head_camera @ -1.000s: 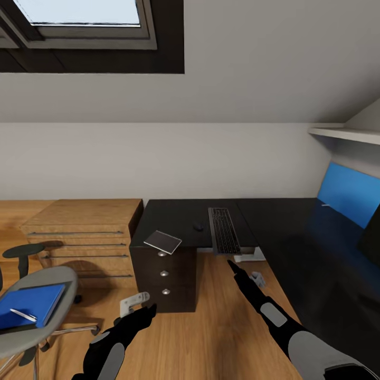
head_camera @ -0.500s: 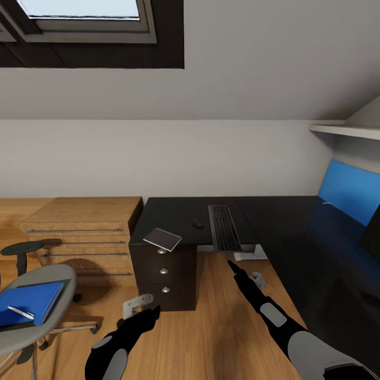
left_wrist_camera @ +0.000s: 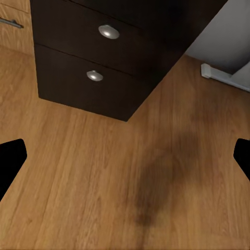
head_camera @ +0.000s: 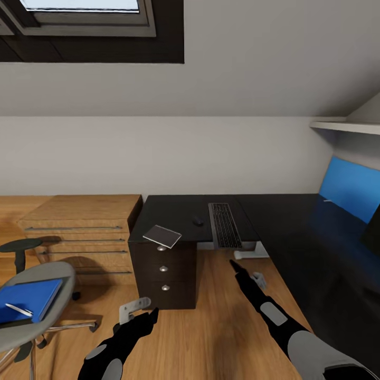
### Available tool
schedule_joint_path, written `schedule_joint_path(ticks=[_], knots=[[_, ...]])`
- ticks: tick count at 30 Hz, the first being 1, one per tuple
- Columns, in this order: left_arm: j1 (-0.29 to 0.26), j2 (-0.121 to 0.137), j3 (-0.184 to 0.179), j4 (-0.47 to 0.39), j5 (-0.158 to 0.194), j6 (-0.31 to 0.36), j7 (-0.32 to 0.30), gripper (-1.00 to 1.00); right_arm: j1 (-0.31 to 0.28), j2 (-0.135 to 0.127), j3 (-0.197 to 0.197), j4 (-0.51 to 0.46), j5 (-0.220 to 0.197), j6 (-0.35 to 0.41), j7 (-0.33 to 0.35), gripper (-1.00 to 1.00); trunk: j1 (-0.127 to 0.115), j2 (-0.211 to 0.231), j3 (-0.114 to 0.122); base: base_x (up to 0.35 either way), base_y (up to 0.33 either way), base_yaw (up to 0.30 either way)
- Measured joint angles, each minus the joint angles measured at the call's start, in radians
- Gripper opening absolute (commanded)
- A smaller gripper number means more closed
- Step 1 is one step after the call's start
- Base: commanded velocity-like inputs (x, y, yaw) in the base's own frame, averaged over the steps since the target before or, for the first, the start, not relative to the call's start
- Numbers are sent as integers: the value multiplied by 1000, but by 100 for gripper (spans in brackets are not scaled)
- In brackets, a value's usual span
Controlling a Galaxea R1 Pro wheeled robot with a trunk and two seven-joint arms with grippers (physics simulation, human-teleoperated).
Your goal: In the bedroom, organize the workspace by keeping the computer under the desk, ensuring the monitor is on the desk, placing the keyboard on the desk next to the monitor, placing the mouse on the desk next to the keyboard, moving the folder from the swivel chair onto the desk next to the mouse, stacking the notebook on top of the folder with the pen on top of the notebook, and positioning the swivel chair next to the desk.
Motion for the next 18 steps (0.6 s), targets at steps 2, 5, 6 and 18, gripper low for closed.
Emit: schedule_joint_path(ticks=[2, 5, 6, 18], knots=[[0, 0, 0, 0, 0, 0, 0, 100, 0, 1, -49, -1, -7, 0, -10, 100, 8, -14, -6, 0, 0, 0], [1, 0, 0, -1, 0, 2, 0, 100, 0, 1, -88, -2, -13, 0, -15, 100, 19, -35, -16, 0, 0, 0], [1, 0, 0, -1, 0, 2, 0, 100, 0, 1, -100, -2, -15, 1, -17, 100, 23, -42, -19, 0, 0, 0], [1, 0, -7, 0, 1, 6, 1, 100, 0, -1, -125, -2, -115, 7, -19, 100, 69, -126, -56, 0, 0, 0]])
